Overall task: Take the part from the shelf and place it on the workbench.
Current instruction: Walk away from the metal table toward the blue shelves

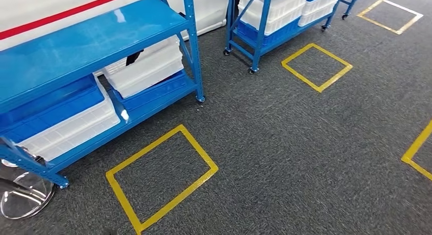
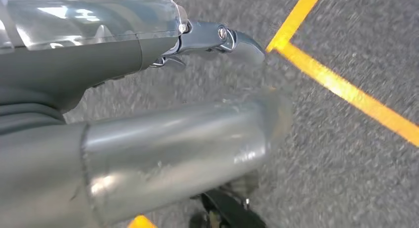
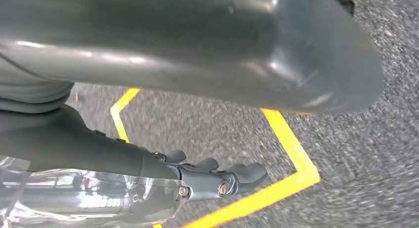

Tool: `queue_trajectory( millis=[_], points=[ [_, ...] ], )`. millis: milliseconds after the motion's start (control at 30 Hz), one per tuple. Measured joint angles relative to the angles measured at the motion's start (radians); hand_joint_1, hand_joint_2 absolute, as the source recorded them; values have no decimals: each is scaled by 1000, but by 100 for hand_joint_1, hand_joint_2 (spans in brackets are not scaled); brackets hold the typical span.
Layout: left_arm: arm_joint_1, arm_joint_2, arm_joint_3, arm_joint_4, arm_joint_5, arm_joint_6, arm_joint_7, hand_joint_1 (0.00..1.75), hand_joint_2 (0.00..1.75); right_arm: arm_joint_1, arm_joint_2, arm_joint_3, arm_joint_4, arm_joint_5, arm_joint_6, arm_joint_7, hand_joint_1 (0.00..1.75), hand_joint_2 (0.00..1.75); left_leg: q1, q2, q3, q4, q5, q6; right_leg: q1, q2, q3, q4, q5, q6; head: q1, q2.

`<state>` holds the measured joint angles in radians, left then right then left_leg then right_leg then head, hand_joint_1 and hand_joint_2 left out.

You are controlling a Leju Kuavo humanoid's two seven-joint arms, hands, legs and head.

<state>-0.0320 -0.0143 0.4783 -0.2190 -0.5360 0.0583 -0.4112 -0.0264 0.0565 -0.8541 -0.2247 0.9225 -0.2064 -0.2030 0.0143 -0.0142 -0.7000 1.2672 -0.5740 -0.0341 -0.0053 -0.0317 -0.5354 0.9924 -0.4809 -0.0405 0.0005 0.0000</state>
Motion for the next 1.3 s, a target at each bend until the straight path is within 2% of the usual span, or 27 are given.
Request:
queue_trajectory(
  millis=[33, 67, 133, 200, 233, 300, 367, 433, 500, 533, 567, 600, 667, 733, 800, 833, 900, 967, 1000, 1033, 1067, 1100, 1133, 1200, 1233, 1267, 1300],
  points=[
    [2, 0, 1, 0, 1, -2, -1, 0, 0, 0, 0, -1, 0, 0, 0, -1, 0, 0, 1, 5, 3, 6, 5, -2, 0, -15, -1, 2, -1, 0, 0, 0],
    [4, 0, 2, 0, 1, -4, -2, 0, 0, -1, 0, -2, 0, 0, 0, -2, 0, 0, 2, 11, 25, -27, 26, -4, 0, -29, -2, 4, -3, 2, 0, 0],
    [4, 1, 4, 0, 0, -4, -5, 0, 0, -3, 1, -5, 0, 0, 0, -6, 0, 0, 1, 45, 102, -159, 79, -1, 2, -53, -1, 10, -8, 8, -1, 0],
    [1, 2, 6, 0, 0, -6, -8, 0, 0, -4, 1, -7, 0, -1, 0, -10, 0, 0, -4, 72, 148, -245, 102, 12, 6, -73, 1, 17, -14, 19, 0, 0],
    [0, 2, 8, 0, 0, -7, -10, 0, 0, -6, 1, -9, 0, -1, 0, -12, 0, 0, -7, 73, 150, -255, 102, 20, 8, -82, 3, 19, -16, 24, 1, 0],
    [4, 3, 15, 0, 0, -9, -18, 0, 0, -13, 1, -13, 0, 0, 0, -17, 0, 0, -5, 53, 149, -259, 108, 33, 6, -89, 8, 19, -18, 34, 2, 0],
    [5, 3, 21, 0, -1, -12, -26, 0, 0, -16, 1, -16, 0, 3, 0, -22, 0, 0, 0, 34, 152, -267, 117, 47, 2, -46, -3, 52, -47, 44, 3, 0],
    [0, 3, 24, 0, -2, -14, -30, 0, 0, -12, 1, -19, 0, 6, 0, -23, 0, 0, 2, 14, 149, -270, 124, 56, -3, 10, -51, 158, -113, 50, 5, 0],
    [-2, 3, 26, 0, -6, -17, -32, 0, 0, -9, 1, -22, 0, 10, 0, -22, 0, 0, 1, -10, 144, -269, 128, 58, -6, 26, -107, 273, -159, 53, 6, 0],
    [-1, 3, 27, 0, -8, -17, -32, 0, 0, -8, 1, -22, 1, 13, 0, -21, 0, 0, 1, -23, 142, -268, 129, 57, -7, 28, -118, 292, -154, 53, 6, 0],
    [0, 3, 28, 0, -10, -18, -32, 0, 0, -8, 1, -22, 1, 15, 0, -20, 0, 0, 2, -37, 142, -267, 130, 55, -9, 30, -109, 269, -128, 53, 6, 0],
    [2, 3, 29, 0, -11, -18, -32, 0, 0, -8, 2, -22, 1, 16, 0, -20, 0, 0, 2, -50, 142, -266, 130, 53, -11, 36, -83, 213, -89, 52, 6, 0],
    [1, 3, 29, 0, -12, -18, -32, 0, 0, -8, 2, -22, 1, 17, 0, -20, 0, 0, 2, -75, 140, -261, 131, 44, -14, 75, -22, 81, -31, 49, 6, 0],
    [0, 3, 29, 0, -12, -18, -32, 0, 0, -9, 2, -22, 2, 17, 0, -19, 0, 0, 2, -95, 133, -259, 134, 31, -12, 96, -2, 29, -17, 46, 6, 0],
    [2, 4, 30, 0, -12, -18, -32, 0, 0, -11, 2, -22, 2, 18, 1, -15, 0, 0, 3, -113, 127, -263, 139, 18, -9, 76, -3, 28, -13, 36, 5, 0],
    [5, 5, 30, 0, -13, -18, -32, 0, 0, -12, 3, -22, 2, 19, 1, -12, 0, 0, 3, -108, 123, -258, 137, 13, -9, 65, -3, 25, -10, 29, 5, 0],
    [7, 7, 31, 0, -17, -17, -30, 0, 0, -12, 5, -22, 2, 23, 2, -2, 0, 0, 1, -63, 98, -205, 101, 6, -10, 41, -4, 18, -4, 13, -2, 0],
    [5, 8, 31, 0, -25, -13, -27, 0, 0, -8, 7, -22, 2, 29, 2, 5, 0, 0, -1, -11, 39, -75, 30, 3, -5, 14, -7, 17, -3, 3, -10, 0],
    [3, 9, 31, 0, -28, -11, -26, 0, 0, -5, 7, -22, 3, 31, 2, 9, 0, 0, -1, -2, 12, -10, 2, 2, -2, -1, -9, 18, -3, 1, -11, 0],
    [4, 9, 31, 0, -31, -10, -24, 0, 0, -4, 7, -22, 3, 33, 2, 12, 0, 0, -1, 4, -2, 29, -9, 1, 0, -16, -10, 18, -3, 1, -11, 0],
    [6, 9, 31, 0, -32, -9, -23, 0, 0, -4, 8, -22, 3, 34, 2, 15, 0, 0, -1, 7, 5, 28, 0, 2, 2, -29, -10, 19, -4, 0, -11, 0],
    [8, 9, 31, 0, -32, -9, -23, 0, 0, -5, 8, -22, 3, 34, 2, 18, 0, 0, -1, 12, 30, -11, 23, 4, 2, -41, -10, 20, -4, 0, -12, 0],
    [9, 9, 31, 0, -32, -8, -23, 0, 0, -5, 9, -23, 4, 34, 2, 20, 0, 0, -3, 26, 71, -80, 54, 8, 3, -53, -9, 21, -5, 1, -12, 0],
    [5, 11, 31, 0, -32, -8, -23, 0, 0, -6, 12, -23, 4, 35, 2, 22, 0, 0, -10, 67, 139, -210, 93, 19, 8, -75, -6, 25, -9, 7, -11, 0],
    [3, 11, 31, 0, -32, -8, -23, 0, 0, -6, 12, -23, 4, 35, 2, 22, 0, 0, -14, 80, 155, -245, 100, 25, 10, -86, -5, 27, -11, 12, -10, 0],
    [3, 12, 31, 0, -32, -8, -23, 0, 0, -7, 13, -23, 4, 35, 2, 22, 0, 0, -17, 81, 157, -256, 99, 30, 11, -96, -4, 27, -12, 17, -9, 0],
    [5, 12, 31, 0, -32, -7, -23, 0, 0, -10, 14, -22, 4, 35, 2, 23, 0, 0, -17, 68, 155, -257, 102, 36, 11, -105, -2, 27, -12, 22, -9, 0]
  ],
)
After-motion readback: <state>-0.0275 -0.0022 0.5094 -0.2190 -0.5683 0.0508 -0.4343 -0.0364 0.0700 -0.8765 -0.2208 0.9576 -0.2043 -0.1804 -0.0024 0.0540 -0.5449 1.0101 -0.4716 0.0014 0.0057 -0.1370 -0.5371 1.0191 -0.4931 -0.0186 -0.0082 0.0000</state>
